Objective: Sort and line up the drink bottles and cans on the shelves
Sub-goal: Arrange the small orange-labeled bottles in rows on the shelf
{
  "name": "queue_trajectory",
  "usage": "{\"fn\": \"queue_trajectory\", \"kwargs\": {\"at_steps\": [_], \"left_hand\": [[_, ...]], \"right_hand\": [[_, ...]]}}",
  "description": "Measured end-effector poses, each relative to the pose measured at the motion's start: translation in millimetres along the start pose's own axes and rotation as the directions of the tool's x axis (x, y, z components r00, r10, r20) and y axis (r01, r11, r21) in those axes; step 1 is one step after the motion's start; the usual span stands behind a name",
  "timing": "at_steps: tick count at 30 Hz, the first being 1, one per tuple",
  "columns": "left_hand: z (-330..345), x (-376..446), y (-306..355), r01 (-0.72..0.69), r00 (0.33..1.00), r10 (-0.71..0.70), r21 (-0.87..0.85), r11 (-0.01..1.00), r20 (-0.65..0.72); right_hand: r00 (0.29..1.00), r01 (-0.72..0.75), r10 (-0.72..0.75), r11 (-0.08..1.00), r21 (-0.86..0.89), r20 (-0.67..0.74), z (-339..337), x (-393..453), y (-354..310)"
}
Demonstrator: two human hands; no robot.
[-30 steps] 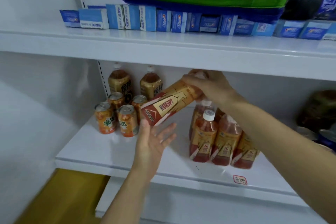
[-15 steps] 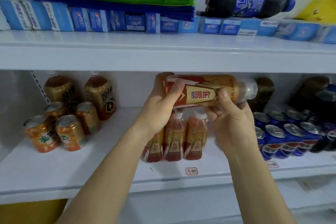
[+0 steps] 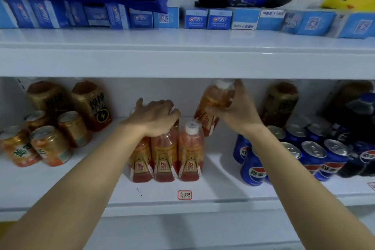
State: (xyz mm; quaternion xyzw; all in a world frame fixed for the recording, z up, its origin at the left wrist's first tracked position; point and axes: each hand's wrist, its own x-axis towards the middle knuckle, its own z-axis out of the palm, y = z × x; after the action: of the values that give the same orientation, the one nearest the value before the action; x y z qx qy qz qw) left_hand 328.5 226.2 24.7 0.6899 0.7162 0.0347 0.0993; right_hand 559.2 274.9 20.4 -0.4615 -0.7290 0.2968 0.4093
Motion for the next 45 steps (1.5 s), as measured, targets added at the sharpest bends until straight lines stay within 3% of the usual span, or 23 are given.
{"fn": "queue_trajectory", "kwargs": {"at_steps": [6, 14, 17, 20, 22, 23, 24, 25, 28, 31, 37, 45], "left_hand": [[-0.5, -1.7, 2.2, 0.006, 1.0, -0.006, -0.026, 1.0, -0.004], [0.2, 0.1, 2.8, 0.009, 1.0, -0.009, -0.002, 1.0, -0.002], [-1.0, -1.9, 1.8, -0.049, 0.992, 0.048, -0.001, 0.999, -0.12], [-3.4, -14.7, -11.7, -0.192, 0.869, 0.11, -0.123, 0.974, -0.482], [10.0, -33.3, -34.8, -0.326, 0.708, -0.01, -0.34, 0.882, -0.706], [23.8, -43.9, -50.5, -0.406, 0.637, -0.109, -0.452, 0.794, -0.763], [42.1, -53.3, -66.0, -0.465, 0.609, -0.201, -0.551, 0.693, -0.767], [64.9, -60.9, -79.7, -0.484, 0.638, -0.263, -0.642, 0.595, -0.724], [124.8, -71.5, -103.2, -0.356, 0.852, -0.278, -0.882, 0.31, -0.442], [148.2, -68.8, -105.6, -0.2, 0.952, -0.207, -0.97, 0.137, -0.226], [152.7, -61.8, -93.0, -0.121, 0.979, -0.132, -0.962, 0.244, -0.157], [155.5, -57.9, -99.7, -0.131, 0.986, -0.067, -0.958, 0.254, -0.152]], "right_hand": [[0.938, 0.008, 0.029, 0.995, -0.104, 0.346, 32.0, 19.0, 27.9], [0.821, -0.062, 0.073, 0.997, -0.039, 0.566, 45.2, 26.4, 38.7], [0.794, -0.084, 0.088, 0.996, -0.035, 0.602, 42.3, 24.6, 39.2], [0.775, -0.142, 0.092, 0.989, 0.03, 0.625, 37.3, 18.1, 38.3], [0.782, -0.219, 0.121, 0.972, 0.088, 0.611, 34.8, 9.3, 39.5], [0.796, -0.244, 0.129, 0.963, 0.117, 0.591, 34.1, 1.6, 41.4], [0.813, -0.256, 0.127, 0.955, 0.153, 0.568, 33.8, -7.5, 45.6], [0.827, -0.269, 0.126, 0.945, 0.188, 0.548, 34.8, -19.5, 49.4], [0.866, -0.304, 0.113, 0.893, 0.333, 0.487, 50.4, -57.5, 57.7], [0.893, -0.305, 0.121, 0.871, 0.386, 0.433, 78.2, -86.1, 68.2], [0.907, -0.287, 0.17, 0.918, 0.272, 0.384, 98.8, -98.0, 80.8], [0.917, -0.289, 0.18, 0.915, 0.281, 0.357, 106.4, -98.1, 80.8]]}}
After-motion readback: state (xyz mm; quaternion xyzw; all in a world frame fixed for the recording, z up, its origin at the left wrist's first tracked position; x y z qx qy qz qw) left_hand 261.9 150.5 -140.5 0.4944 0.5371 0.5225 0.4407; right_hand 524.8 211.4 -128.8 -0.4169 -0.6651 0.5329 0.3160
